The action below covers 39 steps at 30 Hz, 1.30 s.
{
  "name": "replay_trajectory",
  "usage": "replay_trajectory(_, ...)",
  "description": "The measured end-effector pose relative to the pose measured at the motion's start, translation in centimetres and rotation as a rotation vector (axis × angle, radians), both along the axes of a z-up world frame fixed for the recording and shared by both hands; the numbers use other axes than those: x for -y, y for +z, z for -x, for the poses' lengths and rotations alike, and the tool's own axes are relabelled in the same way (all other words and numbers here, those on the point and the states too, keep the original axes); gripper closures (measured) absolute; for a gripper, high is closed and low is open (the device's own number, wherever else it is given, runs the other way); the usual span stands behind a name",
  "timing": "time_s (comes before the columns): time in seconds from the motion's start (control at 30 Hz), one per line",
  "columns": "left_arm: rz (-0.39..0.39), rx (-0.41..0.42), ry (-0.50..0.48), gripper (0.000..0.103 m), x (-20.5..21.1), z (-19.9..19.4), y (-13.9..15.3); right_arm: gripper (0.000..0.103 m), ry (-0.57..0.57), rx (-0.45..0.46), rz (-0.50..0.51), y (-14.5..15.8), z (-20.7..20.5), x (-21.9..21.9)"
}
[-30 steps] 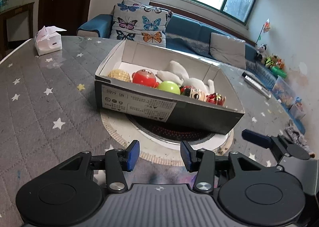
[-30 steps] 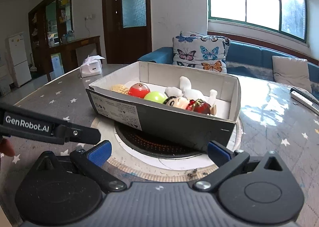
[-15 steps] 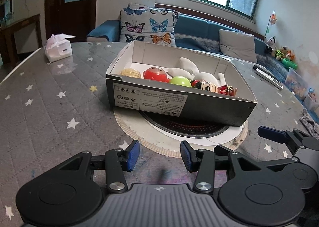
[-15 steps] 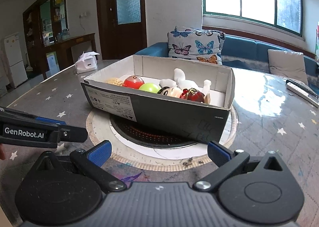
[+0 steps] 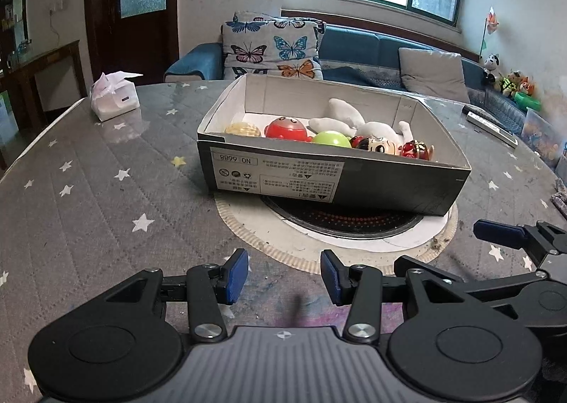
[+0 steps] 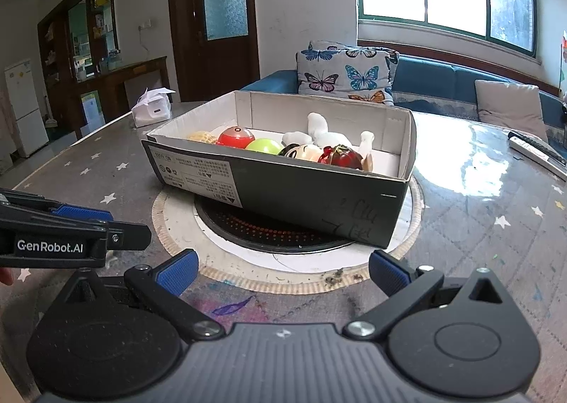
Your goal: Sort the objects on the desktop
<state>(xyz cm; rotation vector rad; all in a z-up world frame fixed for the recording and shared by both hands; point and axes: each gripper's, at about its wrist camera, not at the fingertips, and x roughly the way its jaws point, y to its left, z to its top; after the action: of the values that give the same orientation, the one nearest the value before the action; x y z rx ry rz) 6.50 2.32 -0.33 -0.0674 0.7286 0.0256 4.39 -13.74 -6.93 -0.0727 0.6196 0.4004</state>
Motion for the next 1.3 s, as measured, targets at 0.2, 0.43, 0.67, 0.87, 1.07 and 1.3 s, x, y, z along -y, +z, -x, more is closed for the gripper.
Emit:
replay_trajectory(0.2,-0.004,-0.004,0.015,0.055,-0.17,-0.26,-0.22,0.000,-0.004,-0.005,-0.002,-0.14,-0.06,0.05)
replay_trajectory(0.43,-0.007,-0.002,0.032,0.055,-0.46,-0.49,-0.19,0.000,-0.008,-0.014,0.000,-0.37,-0.26,-0.03)
replay_trajectory(0.67,-0.032,0.018,0.048,0.055,-0.33,-0.60,0.06,0.000,-0.017,-0.022,-0.001,-0.41,-0.48,0.03)
replay_trajectory(0.87,-0.039,0.040,0.054,0.055,-0.27,-0.58,0.18,0.000,-0.020,-0.021,-0.004,-0.27,-0.49,0.05)
replay_trajectory(1.07,-0.049,0.048,0.066,0.055,-0.14,-0.39,0.30,0.000,-0.018,-0.029,0.005,-0.22,-0.35,-0.10)
replay_trajectory(1.3,-0.051,0.060,0.070,0.055,0.06,-0.14,0.48,0.000,-0.033,-0.048,0.008,-0.15,-0.38,0.15)
